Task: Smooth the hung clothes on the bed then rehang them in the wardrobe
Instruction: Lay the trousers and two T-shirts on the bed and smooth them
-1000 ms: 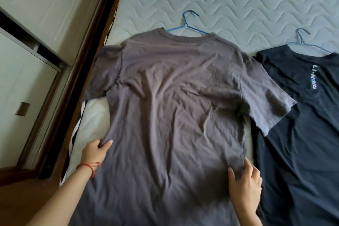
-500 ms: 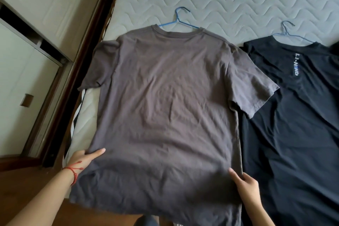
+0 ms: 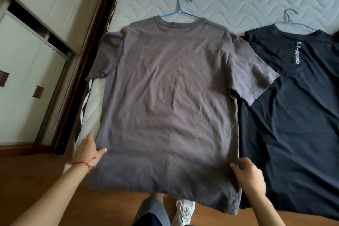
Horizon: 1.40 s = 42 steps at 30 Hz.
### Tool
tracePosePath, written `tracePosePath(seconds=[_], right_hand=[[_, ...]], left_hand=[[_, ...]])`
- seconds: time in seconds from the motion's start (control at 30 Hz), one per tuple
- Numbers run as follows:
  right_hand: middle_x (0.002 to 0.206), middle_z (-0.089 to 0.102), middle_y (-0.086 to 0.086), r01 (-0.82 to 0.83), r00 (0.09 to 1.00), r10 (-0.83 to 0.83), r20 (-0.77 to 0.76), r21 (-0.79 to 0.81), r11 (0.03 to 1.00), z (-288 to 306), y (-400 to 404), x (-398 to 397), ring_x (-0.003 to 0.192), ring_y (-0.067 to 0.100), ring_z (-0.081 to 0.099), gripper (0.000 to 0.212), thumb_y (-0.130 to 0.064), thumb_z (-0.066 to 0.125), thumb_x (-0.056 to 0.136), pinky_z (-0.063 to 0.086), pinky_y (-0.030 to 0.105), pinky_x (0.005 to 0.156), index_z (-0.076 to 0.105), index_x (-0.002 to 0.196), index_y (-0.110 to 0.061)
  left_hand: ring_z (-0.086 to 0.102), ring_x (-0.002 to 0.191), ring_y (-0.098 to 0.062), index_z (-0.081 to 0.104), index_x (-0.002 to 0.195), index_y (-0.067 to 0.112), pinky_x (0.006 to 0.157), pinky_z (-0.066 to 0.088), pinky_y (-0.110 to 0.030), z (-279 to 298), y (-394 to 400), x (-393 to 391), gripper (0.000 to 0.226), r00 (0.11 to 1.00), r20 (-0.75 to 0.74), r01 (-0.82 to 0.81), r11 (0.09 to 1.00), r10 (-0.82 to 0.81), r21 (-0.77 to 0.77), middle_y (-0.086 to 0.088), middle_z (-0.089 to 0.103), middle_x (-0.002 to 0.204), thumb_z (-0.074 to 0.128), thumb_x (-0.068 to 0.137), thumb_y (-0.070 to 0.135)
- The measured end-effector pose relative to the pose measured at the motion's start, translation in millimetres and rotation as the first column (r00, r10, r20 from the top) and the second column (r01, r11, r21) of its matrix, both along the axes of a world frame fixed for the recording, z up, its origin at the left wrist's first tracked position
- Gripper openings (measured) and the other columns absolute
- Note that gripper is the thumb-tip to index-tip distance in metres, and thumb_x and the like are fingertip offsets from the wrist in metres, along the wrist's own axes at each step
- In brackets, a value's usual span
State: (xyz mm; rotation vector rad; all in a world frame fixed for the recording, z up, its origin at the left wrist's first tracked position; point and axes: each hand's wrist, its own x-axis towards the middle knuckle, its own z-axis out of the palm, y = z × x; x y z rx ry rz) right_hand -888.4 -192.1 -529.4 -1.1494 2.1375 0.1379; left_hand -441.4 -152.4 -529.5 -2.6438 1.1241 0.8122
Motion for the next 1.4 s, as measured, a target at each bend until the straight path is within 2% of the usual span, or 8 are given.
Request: tracePosePath(seconds=[0.07, 0.23, 0.47, 0.6, 0.77, 0.87, 1.13, 1.4], right_hand=[[0.114, 0.062, 0.008, 0.02, 0.998, -0.027, -0.049, -0.145, 0.989, 10, -9, 7, 0.105, 0.032, 0.057, 0.034, -0.029, 0.059, 0.086, 0.039, 0.034, 0.073, 0.054, 0.116, -0.014], [0.123, 0.054, 0.011, -0.184, 0.983, 0.177, -0.047, -0.263, 0.947, 9, -54, 26, 0.112, 0.031, 0.052, 0.037, -0.023, 0.058, 0.087, 0.042, 0.038, 0.086, 0.052, 0.121, -0.01], [0.131, 0.055, 0.016, -0.41, 0.91, 0.38, -0.163, -0.48, 0.776, -14, -157, 67, 0.121, 0.036, 0.051, 0.038, -0.014, 0.065, 0.081, 0.042, 0.047, 0.097, 0.058, 0.118, -0.005], [0.133, 0.054, 0.018, -0.516, 0.856, 0.439, -0.274, -0.514, 0.686, -31, -215, 91, 0.127, 0.035, 0.048, 0.043, -0.02, 0.054, 0.078, 0.037, 0.047, 0.104, 0.059, 0.117, -0.004], [0.148, 0.037, 0.012, -0.469, 0.883, 0.403, -0.241, -0.465, 0.75, -66, -247, 96, 0.139, 0.027, 0.029, 0.061, -0.042, 0.026, 0.087, 0.014, 0.031, 0.116, 0.046, 0.134, -0.009], [0.151, 0.031, 0.01, -0.487, 0.873, 0.441, -0.208, -0.434, 0.758, -82, -246, 91, 0.14, 0.019, 0.014, 0.064, -0.049, 0.019, 0.092, -0.008, 0.019, 0.116, 0.039, 0.139, -0.01], [0.148, 0.028, 0.005, -0.481, 0.875, 0.432, -0.218, -0.491, 0.727, -98, -246, 85, 0.145, 0.005, -0.004, 0.058, -0.045, 0.01, 0.096, 0.001, 0.027, 0.118, 0.035, 0.138, -0.013], [0.148, 0.029, 0.005, -0.488, 0.871, 0.429, -0.238, -0.512, 0.707, -101, -249, 86, 0.145, 0.007, -0.001, 0.055, -0.043, 0.012, 0.097, 0.002, 0.027, 0.119, 0.034, 0.137, -0.014]], left_hand=[[0.054, 0.102, -0.048, 0.049, 0.121, -0.004, 0.078, 0.047, -0.053, -2, -7, -18, 0.061, 0.981, 0.132, 0.154, 0.982, -0.139, -0.111, -0.03, 0.056, 0.112, 0.076, 0.068, 0.014], [0.058, 0.103, -0.046, 0.058, 0.114, -0.004, 0.083, 0.05, -0.052, -15, -52, -59, 0.057, 0.932, 0.066, 0.361, 0.893, -0.357, -0.27, -0.027, 0.06, 0.115, 0.079, 0.063, 0.01], [0.056, 0.108, -0.043, 0.057, 0.115, -0.001, 0.087, 0.049, -0.05, -20, -170, -74, 0.055, 0.896, 0.051, 0.417, 0.796, -0.441, -0.437, -0.024, 0.059, 0.117, 0.077, 0.066, 0.01], [0.058, 0.104, -0.042, 0.058, 0.112, -0.002, 0.09, 0.047, -0.043, -24, -248, -66, 0.047, 0.869, 0.083, 0.453, 0.716, -0.488, -0.531, -0.023, 0.061, 0.113, 0.073, 0.07, 0.012], [0.058, 0.105, -0.041, 0.059, 0.112, -0.001, 0.09, 0.048, -0.045, -29, -346, -50, 0.047, 0.824, 0.118, 0.515, 0.648, -0.554, -0.561, -0.024, 0.06, 0.113, 0.057, 0.073, 0.025], [0.049, 0.119, -0.037, 0.052, 0.124, 0.002, 0.099, 0.041, -0.044, -34, -404, -46, 0.048, 0.815, 0.124, 0.54, 0.665, -0.565, -0.517, -0.02, 0.053, 0.127, 0.058, 0.083, 0.026], [0.023, 0.14, -0.027, 0.029, 0.14, 0.013, 0.111, 0.023, -0.047, -58, -509, -42, 0.058, 0.852, 0.184, 0.523, 0.791, -0.49, -0.318, -0.009, 0.027, 0.151, 0.049, 0.089, 0.032], [0.051, 0.111, -0.04, 0.056, 0.113, 0.008, 0.092, 0.04, -0.045, -58, -531, -42, 0.029, 0.87, 0.137, 0.489, 0.792, -0.474, -0.365, -0.022, 0.059, 0.117, 0.049, 0.091, 0.025]])
